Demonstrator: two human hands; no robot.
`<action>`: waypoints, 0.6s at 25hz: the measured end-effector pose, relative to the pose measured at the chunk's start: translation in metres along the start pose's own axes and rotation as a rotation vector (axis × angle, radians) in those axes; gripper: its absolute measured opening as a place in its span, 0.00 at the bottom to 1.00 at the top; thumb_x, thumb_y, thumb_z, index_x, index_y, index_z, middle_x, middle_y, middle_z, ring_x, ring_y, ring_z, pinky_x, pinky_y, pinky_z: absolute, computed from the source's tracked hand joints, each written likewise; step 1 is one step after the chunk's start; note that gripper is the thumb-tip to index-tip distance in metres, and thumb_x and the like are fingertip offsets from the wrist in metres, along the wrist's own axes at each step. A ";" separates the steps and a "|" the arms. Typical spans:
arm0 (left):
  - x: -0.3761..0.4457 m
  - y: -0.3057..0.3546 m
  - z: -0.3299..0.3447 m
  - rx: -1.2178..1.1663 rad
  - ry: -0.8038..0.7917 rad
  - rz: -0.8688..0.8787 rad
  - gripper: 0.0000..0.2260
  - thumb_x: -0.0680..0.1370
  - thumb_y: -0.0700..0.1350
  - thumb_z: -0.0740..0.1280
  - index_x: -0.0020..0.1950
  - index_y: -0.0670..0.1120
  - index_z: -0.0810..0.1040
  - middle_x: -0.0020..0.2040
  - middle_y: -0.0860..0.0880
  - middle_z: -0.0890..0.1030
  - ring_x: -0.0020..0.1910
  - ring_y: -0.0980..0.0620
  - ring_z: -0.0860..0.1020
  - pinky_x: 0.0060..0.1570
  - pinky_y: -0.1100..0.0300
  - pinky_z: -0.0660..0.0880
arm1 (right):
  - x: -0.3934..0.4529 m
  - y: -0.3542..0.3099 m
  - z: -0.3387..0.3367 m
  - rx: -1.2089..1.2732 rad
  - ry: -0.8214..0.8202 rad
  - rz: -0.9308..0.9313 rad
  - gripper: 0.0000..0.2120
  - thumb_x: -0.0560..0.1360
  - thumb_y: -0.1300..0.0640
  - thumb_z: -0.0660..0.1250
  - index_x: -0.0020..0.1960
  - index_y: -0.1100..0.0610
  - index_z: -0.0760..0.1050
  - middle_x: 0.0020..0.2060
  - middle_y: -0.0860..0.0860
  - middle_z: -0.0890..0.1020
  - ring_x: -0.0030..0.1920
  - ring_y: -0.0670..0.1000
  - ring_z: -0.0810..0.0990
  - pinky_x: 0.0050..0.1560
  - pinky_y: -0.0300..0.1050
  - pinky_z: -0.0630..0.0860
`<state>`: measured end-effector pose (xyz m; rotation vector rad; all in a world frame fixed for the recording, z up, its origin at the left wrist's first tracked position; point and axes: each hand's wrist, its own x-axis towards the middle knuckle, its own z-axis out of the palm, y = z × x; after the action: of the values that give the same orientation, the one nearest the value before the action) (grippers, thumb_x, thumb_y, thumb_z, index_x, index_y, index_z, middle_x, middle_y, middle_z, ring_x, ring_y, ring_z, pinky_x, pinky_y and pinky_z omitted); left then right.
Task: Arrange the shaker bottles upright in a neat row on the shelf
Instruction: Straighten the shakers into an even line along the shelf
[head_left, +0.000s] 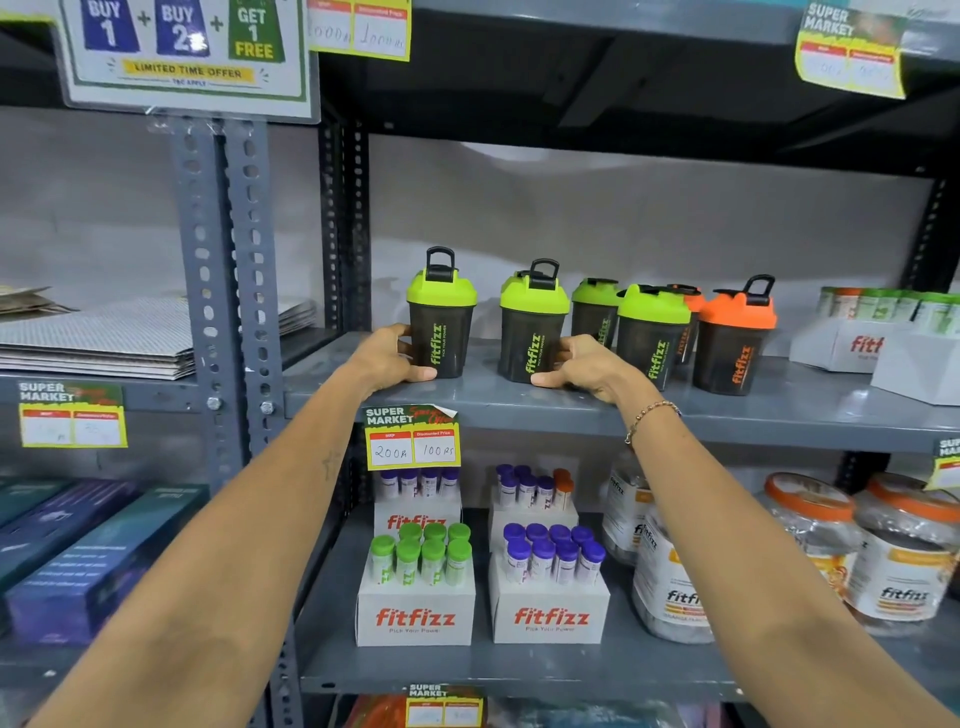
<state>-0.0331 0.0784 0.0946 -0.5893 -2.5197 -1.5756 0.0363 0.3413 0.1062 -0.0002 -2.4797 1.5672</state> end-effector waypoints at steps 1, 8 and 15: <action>0.000 0.000 0.000 0.002 0.000 -0.001 0.31 0.68 0.33 0.76 0.69 0.41 0.69 0.61 0.41 0.79 0.58 0.43 0.78 0.63 0.46 0.73 | -0.001 0.000 0.000 0.005 -0.004 0.001 0.26 0.69 0.73 0.72 0.65 0.65 0.73 0.61 0.59 0.80 0.59 0.52 0.79 0.62 0.44 0.74; 0.001 0.000 0.001 0.036 -0.001 0.000 0.31 0.68 0.34 0.76 0.69 0.40 0.69 0.62 0.41 0.78 0.59 0.43 0.78 0.64 0.48 0.73 | 0.001 0.001 0.000 0.013 -0.007 0.002 0.24 0.68 0.73 0.72 0.64 0.65 0.74 0.61 0.59 0.81 0.58 0.51 0.79 0.60 0.43 0.74; 0.000 0.001 0.001 0.071 0.007 0.010 0.31 0.69 0.35 0.76 0.70 0.41 0.69 0.63 0.41 0.78 0.59 0.43 0.78 0.64 0.47 0.73 | 0.000 0.000 -0.001 0.002 -0.014 0.009 0.25 0.68 0.73 0.72 0.64 0.64 0.74 0.61 0.58 0.80 0.56 0.49 0.78 0.57 0.41 0.72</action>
<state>-0.0325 0.0798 0.0947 -0.5859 -2.5515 -1.4753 0.0359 0.3419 0.1063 -0.0007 -2.4921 1.5784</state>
